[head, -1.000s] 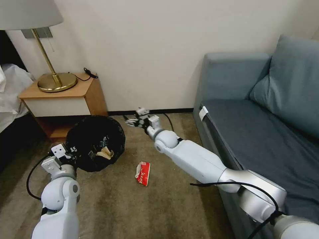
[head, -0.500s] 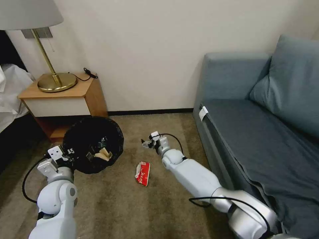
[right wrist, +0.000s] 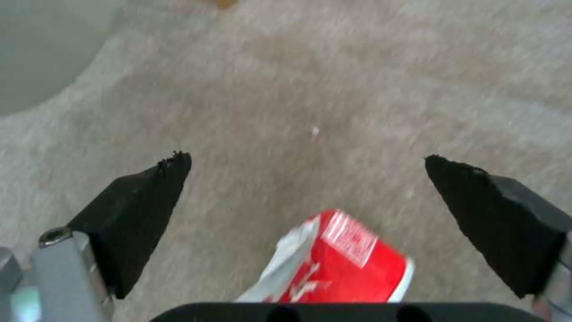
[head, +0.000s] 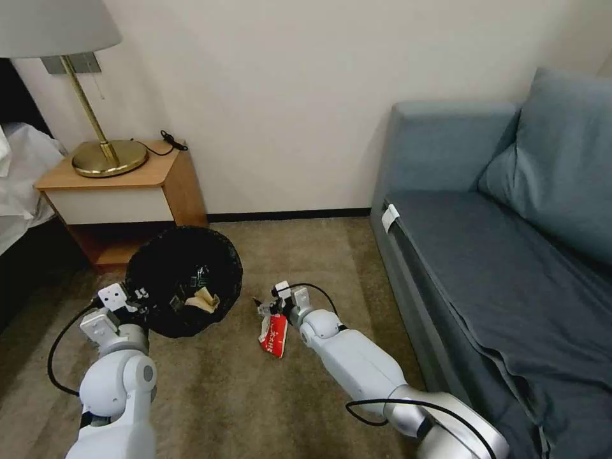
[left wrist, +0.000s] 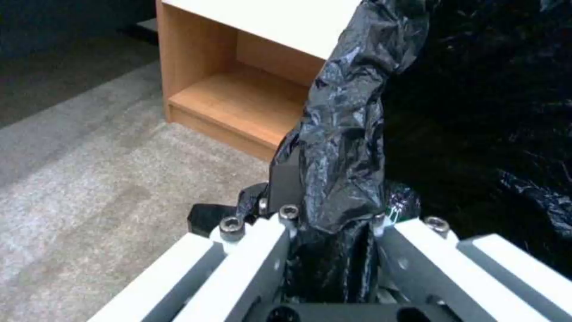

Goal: Pick up the trash bin, then pick up the garbage on the floor and place it into the trash bin.

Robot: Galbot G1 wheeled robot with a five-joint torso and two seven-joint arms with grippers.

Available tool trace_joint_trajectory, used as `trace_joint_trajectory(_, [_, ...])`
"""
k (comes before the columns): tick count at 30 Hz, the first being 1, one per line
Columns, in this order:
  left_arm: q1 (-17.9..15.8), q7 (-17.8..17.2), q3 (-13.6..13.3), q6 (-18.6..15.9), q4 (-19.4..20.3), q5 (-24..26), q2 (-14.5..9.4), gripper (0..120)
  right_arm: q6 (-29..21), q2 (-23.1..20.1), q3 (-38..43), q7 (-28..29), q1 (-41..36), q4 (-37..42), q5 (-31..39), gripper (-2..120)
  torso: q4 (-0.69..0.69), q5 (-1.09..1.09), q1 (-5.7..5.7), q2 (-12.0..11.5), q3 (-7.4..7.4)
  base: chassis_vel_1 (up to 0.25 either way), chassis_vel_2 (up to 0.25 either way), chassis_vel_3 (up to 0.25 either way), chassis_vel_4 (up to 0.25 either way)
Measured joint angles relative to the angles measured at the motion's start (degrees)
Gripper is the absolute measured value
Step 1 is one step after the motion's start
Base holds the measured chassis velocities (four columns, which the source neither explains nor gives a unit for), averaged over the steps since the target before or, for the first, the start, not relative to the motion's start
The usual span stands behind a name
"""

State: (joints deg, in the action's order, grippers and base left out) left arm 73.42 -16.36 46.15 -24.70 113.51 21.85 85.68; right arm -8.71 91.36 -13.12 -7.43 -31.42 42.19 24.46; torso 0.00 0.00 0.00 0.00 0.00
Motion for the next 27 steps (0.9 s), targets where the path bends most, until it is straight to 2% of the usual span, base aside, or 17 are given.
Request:
trace_joint_trajectory(6, [0.3,0.0,-0.1,0.1,0.5,-0.7,0.6,1,-0.3,0.8,1.7,-4.5,-1.0,-1.8,-2.8,100,0.0,0.01,0.0,0.0,0.0,0.0,0.0,0.0,0.0])
trace_joint_trajectory(15, [0.8,-0.1,0.0,0.1,1.2,-0.8,0.6,1,0.1,0.9,4.2,-6.6,-1.9,-5.1,-7.3,100,-0.01,0.01,0.0,0.0,0.0,0.0,0.0,0.0,0.0])
trace_joint_trajectory(23, [1.6,-0.2,0.1,0.2,1.7,-0.9,0.6,1,2.8,0.8,6.4,-12.9,-2.2,-7.1,-10.1,100,-0.01,0.01,0.0,0.0,0.0,0.0,0.0,0.0,0.0])
trace_joint_trajectory(25, [1.4,-0.5,0.0,0.2,1.8,-0.9,0.7,1,3.8,0.8,6.7,-16.1,-2.4,-7.1,-10.5,100,-0.01,0.01,0.0,0.0,0.0,0.0,0.0,0.0,0.0])
trace_joint_trajectory(27, [1.3,-0.6,0.0,0.2,1.9,-1.0,0.7,1,4.0,0.8,6.7,-16.6,-2.5,-7.1,-10.6,100,0.0,0.01,0.0,0.0,0.0,0.0,0.0,0.0,0.0])
